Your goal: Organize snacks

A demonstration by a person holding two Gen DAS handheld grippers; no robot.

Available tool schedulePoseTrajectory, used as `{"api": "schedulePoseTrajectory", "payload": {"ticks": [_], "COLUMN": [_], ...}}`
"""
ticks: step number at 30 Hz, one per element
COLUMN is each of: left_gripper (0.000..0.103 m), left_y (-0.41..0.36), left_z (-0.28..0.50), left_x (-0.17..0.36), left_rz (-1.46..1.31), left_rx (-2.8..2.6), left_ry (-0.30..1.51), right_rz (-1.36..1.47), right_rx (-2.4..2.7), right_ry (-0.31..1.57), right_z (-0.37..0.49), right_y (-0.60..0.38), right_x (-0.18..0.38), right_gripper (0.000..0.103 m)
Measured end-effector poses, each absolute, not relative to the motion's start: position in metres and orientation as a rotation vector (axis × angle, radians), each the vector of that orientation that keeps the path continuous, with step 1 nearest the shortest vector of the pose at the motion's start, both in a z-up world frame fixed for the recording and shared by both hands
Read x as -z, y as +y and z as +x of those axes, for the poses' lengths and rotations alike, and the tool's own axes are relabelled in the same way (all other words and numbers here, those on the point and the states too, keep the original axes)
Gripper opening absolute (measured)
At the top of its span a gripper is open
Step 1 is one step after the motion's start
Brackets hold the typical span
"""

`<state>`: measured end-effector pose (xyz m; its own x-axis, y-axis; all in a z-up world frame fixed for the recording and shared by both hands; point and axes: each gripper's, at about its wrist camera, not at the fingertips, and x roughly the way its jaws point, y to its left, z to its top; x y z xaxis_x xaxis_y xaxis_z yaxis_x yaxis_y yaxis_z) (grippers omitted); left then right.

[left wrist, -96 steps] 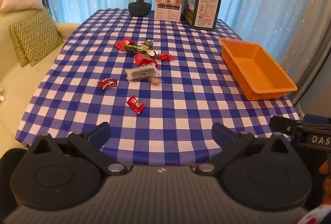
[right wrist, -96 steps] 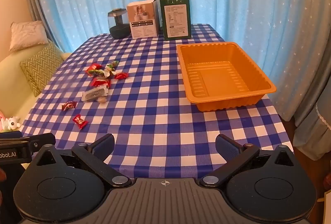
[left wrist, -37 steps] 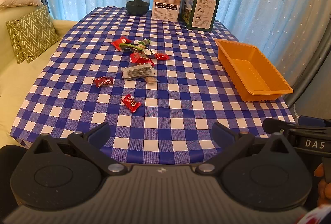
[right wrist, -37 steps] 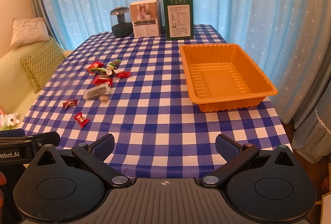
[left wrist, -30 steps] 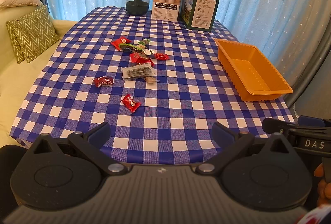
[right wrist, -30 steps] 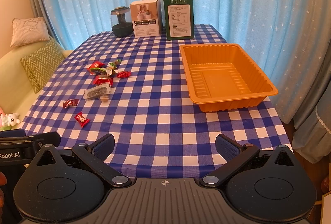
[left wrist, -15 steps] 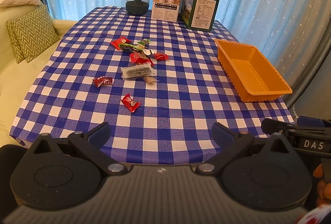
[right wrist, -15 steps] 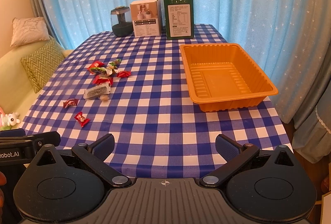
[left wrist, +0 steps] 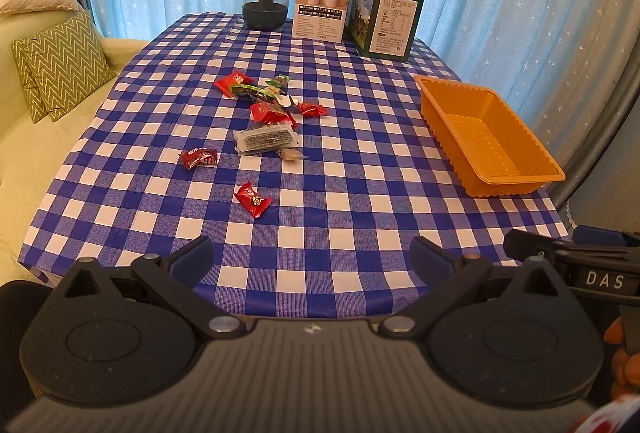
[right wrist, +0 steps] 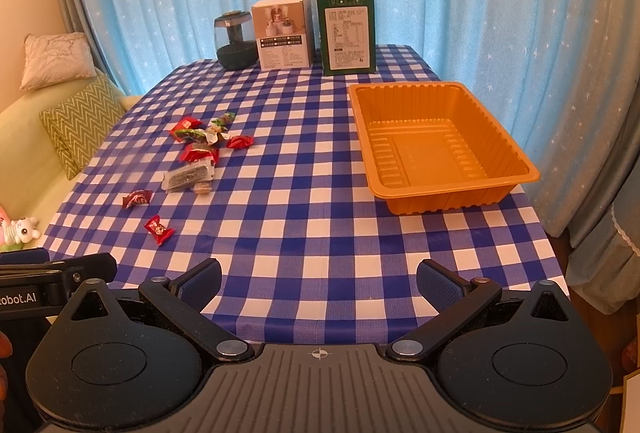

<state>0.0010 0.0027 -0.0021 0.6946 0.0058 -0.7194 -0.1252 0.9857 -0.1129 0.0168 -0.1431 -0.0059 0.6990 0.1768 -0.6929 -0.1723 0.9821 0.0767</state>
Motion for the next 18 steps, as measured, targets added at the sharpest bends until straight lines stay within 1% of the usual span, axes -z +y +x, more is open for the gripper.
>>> {"api": "schedulePoseTrajectory", "payload": {"ticks": [8, 14, 18], "left_gripper": [0.103, 0.103, 0.103], "left_y": [0.007, 0.041, 0.071], "left_z": [0.001, 0.008, 0.022], "left_x": [0.003, 0.002, -0.001], "left_rz": [-0.206, -0.204, -0.142], "left_rx": [-0.058, -0.079, -0.051], "left_ry": [0.788, 0.773, 0.776], "right_rz": [0.016, 0.013, -0.025], "right_rx": [-0.193, -0.239, -0.309], "right_ry": [0.743, 0.685, 0.669], "right_z": [0.021, 0.029, 0.038], "right_y": [-0.141, -0.126, -0.103], "right_x": [0.007, 0.010, 0.016], "right_gripper": [0.103, 0.103, 0.102]}}
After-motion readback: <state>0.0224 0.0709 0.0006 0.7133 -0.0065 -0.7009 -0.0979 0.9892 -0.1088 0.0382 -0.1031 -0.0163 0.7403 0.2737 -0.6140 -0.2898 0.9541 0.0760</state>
